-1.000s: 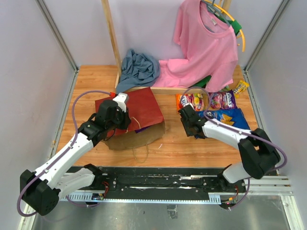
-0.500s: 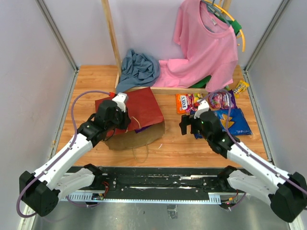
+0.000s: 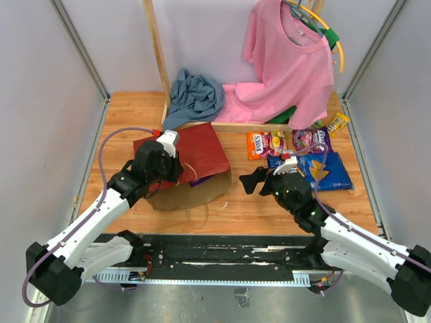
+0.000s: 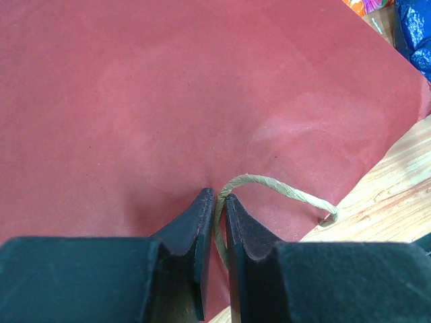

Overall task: Take the snacks out of the paper bag
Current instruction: Adjust the snack at the center of the board, then take out the snack from the paper bag.

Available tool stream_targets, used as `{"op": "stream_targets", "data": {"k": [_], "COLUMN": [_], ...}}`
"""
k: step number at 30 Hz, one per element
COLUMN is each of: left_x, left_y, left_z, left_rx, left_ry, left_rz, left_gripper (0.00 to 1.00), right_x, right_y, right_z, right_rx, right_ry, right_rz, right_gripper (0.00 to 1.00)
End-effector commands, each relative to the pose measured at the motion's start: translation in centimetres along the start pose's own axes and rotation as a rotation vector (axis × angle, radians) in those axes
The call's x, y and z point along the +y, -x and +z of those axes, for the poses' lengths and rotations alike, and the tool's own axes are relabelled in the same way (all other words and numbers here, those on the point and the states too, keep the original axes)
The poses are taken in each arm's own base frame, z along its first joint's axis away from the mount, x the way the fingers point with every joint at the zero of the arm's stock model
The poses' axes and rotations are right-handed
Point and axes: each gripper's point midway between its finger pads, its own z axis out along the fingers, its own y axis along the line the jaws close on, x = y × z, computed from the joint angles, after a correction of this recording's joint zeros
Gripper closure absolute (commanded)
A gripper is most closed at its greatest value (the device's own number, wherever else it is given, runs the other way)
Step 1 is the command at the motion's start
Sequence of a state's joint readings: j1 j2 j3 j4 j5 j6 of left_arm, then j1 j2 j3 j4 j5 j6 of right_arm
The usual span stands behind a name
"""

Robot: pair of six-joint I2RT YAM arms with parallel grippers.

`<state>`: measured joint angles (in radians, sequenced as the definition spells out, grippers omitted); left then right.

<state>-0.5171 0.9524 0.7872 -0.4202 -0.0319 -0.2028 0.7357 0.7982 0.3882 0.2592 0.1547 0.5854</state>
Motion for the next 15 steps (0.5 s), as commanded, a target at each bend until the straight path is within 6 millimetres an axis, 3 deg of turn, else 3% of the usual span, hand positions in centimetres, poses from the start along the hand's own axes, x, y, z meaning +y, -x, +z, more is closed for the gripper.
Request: {"op": "stream_targets", "data": {"k": [1,8,15], "left_x": [0.1,0.2,0.3], "left_y": [0.9,0.8,0.6], "left_z": [-0.3,-0.1,0.1], "left_rx": [-0.035,-0.029,-0.017], "left_ry": [-0.003,0.006,0.01], "left_rz": [-0.001,-0.003,-0.003], "left_gripper": [0.82,0.82,0.82], "right_x": [2.0,5.3,8.9], "right_y": [-0.3,-1.0,-3.7], "right_z": [0.3,1.2,1.6], "right_rx": [-0.044,-0.043,-0.012], "right_ry": [0.022,0.116,0.224], "right_rz": [0.051,0.083,0.121], "right_gripper": [0.01,0.01,0.01]}}
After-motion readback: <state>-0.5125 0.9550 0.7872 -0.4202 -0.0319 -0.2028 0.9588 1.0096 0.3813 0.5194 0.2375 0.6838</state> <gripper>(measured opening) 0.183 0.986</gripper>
